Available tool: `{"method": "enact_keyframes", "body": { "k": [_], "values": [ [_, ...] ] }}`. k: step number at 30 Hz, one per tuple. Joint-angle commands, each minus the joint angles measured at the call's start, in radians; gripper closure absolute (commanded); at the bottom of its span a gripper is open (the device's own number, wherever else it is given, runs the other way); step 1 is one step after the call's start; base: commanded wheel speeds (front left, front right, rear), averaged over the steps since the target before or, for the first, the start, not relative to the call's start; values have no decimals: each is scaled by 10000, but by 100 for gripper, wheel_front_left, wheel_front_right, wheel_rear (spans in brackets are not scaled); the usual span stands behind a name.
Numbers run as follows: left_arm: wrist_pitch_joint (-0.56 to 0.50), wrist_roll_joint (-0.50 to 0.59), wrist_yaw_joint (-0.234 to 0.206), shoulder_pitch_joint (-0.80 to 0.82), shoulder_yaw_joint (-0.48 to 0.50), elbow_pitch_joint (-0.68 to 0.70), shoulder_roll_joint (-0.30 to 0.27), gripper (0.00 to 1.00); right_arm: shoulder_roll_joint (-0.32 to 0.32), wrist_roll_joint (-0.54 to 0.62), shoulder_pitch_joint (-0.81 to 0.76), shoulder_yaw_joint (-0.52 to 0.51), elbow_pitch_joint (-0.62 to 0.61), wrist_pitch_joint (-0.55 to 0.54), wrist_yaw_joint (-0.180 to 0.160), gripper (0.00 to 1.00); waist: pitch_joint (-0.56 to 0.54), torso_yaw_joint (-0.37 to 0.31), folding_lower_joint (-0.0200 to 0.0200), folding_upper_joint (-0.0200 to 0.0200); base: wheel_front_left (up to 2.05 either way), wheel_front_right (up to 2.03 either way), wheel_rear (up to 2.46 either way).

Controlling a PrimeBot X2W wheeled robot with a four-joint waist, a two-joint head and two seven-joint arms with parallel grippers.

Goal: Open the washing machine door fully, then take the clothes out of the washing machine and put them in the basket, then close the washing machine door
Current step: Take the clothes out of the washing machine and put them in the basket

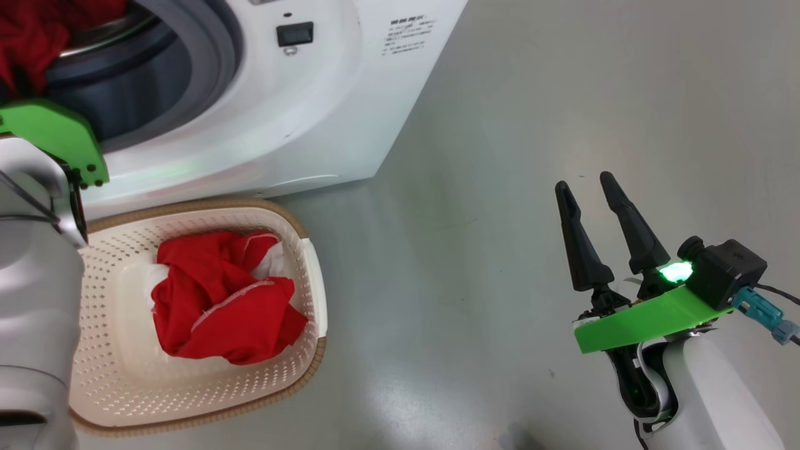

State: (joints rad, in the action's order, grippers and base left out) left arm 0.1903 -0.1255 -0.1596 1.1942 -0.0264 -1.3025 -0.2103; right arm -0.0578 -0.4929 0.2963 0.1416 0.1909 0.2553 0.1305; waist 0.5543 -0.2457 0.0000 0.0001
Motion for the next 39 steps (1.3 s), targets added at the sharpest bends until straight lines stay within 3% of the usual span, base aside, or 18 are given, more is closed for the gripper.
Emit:
{"method": "enact_keyframes", "body": {
  "k": [1, 4, 12, 27, 39],
  "values": [
    [193, -37, -94, 85, 87, 142, -442, 87, -14, -32, 79, 165, -231, 65, 2, 0, -55, 55, 0, -1, 0, 0, 0],
    [403, -102, -39, 27, 72, 146, -388, 100, -35, -14, 46, 157, -210, 65, 2, 0, -168, 131, 0, -1, 0, 0, 0],
    [704, -254, 230, -638, 87, 1145, -167, 100, -101, 34, -164, 127, -166, 65, 2, 0, -631, 351, 0, -1, 0, 0, 0],
    [713, -49, 559, -4285, 758, 6801, 716, 100, -336, 175, -772, -293, -219, 65, 2, 0, -1422, 995, 0, -1, 0, 0, 0],
    [714, 215, 914, -6441, 1331, 9974, 1486, 100, -380, 238, -1045, -382, -228, 65, 2, 0, -1796, 1312, 0, -1, 0, 0, 0]
  ]
}}
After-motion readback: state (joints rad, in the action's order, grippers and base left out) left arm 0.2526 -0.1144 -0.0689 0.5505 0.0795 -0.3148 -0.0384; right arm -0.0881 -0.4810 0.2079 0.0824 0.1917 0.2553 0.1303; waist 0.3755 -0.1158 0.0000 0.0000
